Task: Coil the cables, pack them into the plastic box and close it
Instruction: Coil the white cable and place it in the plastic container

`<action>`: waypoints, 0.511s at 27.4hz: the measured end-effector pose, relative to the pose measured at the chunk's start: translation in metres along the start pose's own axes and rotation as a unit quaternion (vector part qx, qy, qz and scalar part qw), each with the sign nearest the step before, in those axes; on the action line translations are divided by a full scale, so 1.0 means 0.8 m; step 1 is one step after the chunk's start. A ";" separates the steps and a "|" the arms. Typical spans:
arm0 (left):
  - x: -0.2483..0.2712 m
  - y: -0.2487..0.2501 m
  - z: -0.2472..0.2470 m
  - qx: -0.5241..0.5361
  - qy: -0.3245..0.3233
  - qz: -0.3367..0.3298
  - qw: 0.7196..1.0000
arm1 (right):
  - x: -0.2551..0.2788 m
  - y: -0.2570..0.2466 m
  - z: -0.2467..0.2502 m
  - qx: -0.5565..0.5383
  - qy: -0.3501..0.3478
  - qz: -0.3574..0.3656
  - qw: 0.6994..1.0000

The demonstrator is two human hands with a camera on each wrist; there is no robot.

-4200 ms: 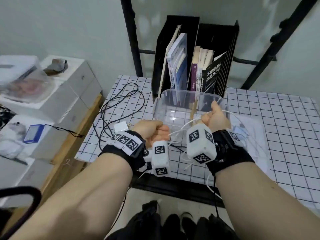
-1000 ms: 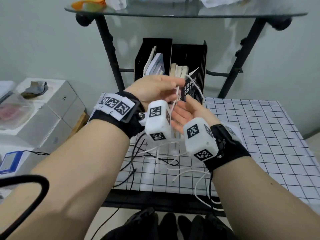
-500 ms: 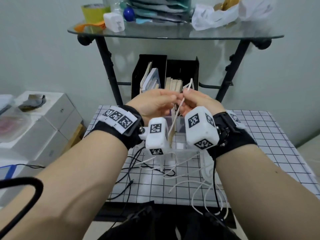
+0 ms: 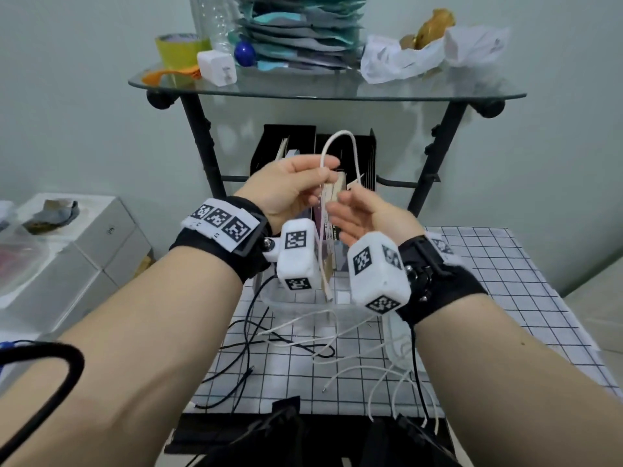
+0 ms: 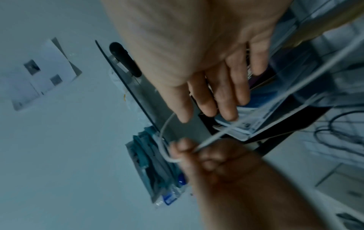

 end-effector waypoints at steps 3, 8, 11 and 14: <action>-0.001 0.025 0.004 0.054 0.017 -0.029 0.998 | 0.005 0.024 -0.011 0.009 -0.040 -0.032 0.999; -0.001 0.049 0.028 0.155 0.081 -0.067 0.982 | 0.009 0.028 -0.001 0.034 -0.042 -0.030 0.998; -0.002 0.046 0.046 0.161 0.115 -0.080 0.977 | 0.014 0.022 0.004 -0.002 -0.056 -0.030 0.998; -0.004 0.034 0.046 0.087 0.113 -0.063 0.988 | 0.020 -0.002 -0.005 -0.064 -0.087 0.017 0.994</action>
Point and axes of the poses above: each hand's wrist, its own x-axis away from the middle knuckle, its own z-axis out of the back of the hand, y = z × x, the point moved 8 cm from there along -x, towards the middle knuckle, and after that the axes turned 9 degrees about z, right-handed, at the moved point
